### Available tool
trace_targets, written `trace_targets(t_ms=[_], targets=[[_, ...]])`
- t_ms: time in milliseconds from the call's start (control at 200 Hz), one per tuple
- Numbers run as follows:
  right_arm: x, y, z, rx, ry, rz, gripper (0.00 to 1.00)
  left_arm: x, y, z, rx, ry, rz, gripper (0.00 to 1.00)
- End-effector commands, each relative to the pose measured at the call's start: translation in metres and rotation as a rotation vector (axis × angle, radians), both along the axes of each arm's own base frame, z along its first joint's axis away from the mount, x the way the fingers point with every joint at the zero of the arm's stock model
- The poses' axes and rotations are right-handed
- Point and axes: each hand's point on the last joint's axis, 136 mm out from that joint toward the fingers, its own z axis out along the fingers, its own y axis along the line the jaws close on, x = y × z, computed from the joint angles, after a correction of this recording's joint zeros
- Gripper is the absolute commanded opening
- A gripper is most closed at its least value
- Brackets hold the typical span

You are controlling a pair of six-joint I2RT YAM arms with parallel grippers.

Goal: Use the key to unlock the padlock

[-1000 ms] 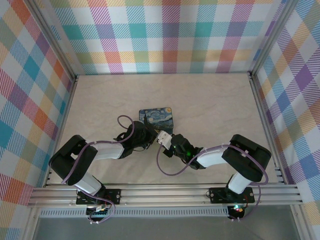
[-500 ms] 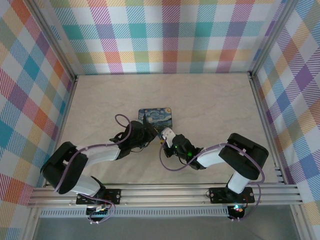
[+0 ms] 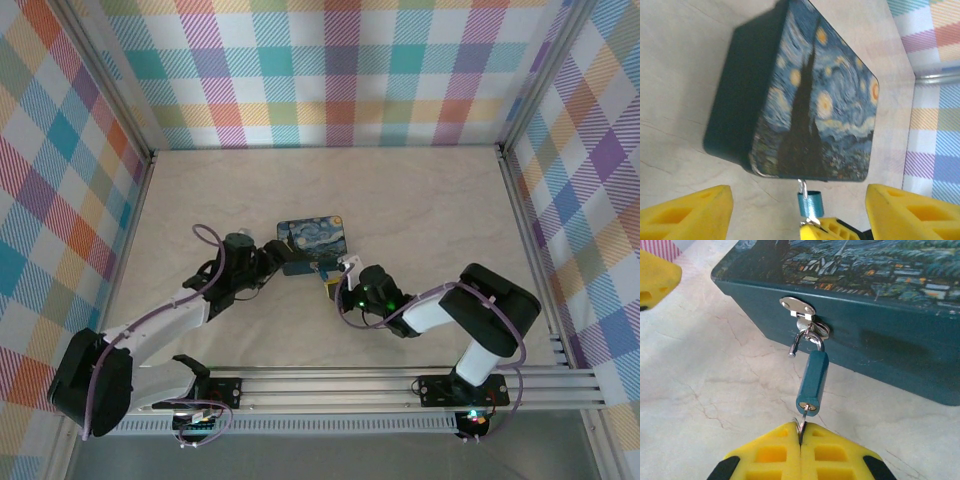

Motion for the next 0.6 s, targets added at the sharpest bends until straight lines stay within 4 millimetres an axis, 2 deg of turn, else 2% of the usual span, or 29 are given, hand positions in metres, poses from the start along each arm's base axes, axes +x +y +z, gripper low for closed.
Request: trace_targets(t_ms=[0,240,600], targets=[[-0.009,0.003,-0.004,0.115,0.149,0.011,0.00,-0.004,0.007,-0.005,0.014,0.022,-0.038,0.74],[-0.003,-0.007,-0.021,0.193,0.303,-0.033,0.00,0.009,0.006,-0.016,0.002,0.045,-0.072,0.77],[-0.004,-0.011,-0.029,0.195,0.355,-0.051,0.02,0.039,-0.004,-0.020,0.015,0.041,-0.126,0.78]])
